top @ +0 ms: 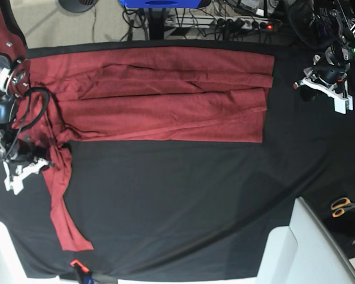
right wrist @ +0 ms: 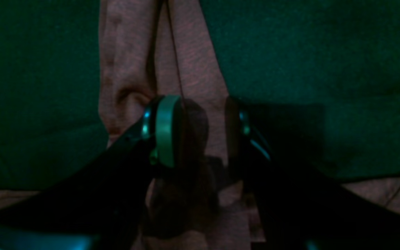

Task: Fold the T-shirt properly
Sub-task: 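Lift the red sleeve with the right gripper, then fold the held sleeve over onto the folded shirt with the right gripper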

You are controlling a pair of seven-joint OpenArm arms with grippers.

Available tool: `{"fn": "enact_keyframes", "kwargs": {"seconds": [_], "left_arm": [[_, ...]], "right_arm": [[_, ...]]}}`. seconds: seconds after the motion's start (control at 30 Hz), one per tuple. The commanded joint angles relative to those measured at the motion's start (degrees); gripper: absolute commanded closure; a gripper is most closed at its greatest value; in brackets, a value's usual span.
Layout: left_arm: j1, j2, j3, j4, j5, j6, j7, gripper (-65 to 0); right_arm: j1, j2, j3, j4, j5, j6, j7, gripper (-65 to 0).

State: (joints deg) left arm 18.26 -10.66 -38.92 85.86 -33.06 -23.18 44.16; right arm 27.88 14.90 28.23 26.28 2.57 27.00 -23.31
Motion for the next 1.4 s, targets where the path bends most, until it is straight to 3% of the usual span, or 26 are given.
{"fn": "enact_keyframes", "kwargs": {"seconds": [0.0,0.33,0.83,0.97,1.1,1.17,1.27,1.37], "left_arm": [[-0.1,-0.8,-0.2,1.0,-0.7,-0.4,-1.0,0.0],[0.1,-1.5,-0.2,0.8,-0.7,-0.4,-1.0,0.0],[-0.1,-1.6,-0.5,0.8,-0.7,-0.4,-1.0,0.0],[-0.1,-1.6,-0.5,0.8,-0.7,-0.4,-1.0,0.0],[-0.2,-1.6,-0.2,0.8,-0.7,-0.4,-1.0,0.0],[-0.2,-1.6,-0.2,0.8,-0.7,-0.4,-1.0,0.0],[-0.3,-1.6,-0.2,0.8,-0.7,-0.4,-1.0,0.0],[-0.4,-1.6,-0.2,0.8,-0.7,-0.4,-1.0,0.0]], "right_arm": [[1.5,1.0,-0.1,0.8,0.0,-0.1,0.2,-20.7],[2.6,3.2,-0.1,0.3,0.0,-0.4,0.3,-20.7],[1.9,0.3,-0.1,0.3,0.0,-0.1,0.1,-19.5],[1.9,0.4,-0.1,0.8,0.0,-0.1,0.1,0.0],[1.7,0.3,-0.1,3.5,0.0,0.1,-0.2,0.0],[0.7,-0.1,-0.1,7.3,0.0,1.2,-3.5,0.0],[-1.6,-1.7,0.4,16.8,0.2,5.7,-11.5,0.0],[-6.8,-4.2,0.4,29.0,0.2,6.2,-19.0,0.0]]}}
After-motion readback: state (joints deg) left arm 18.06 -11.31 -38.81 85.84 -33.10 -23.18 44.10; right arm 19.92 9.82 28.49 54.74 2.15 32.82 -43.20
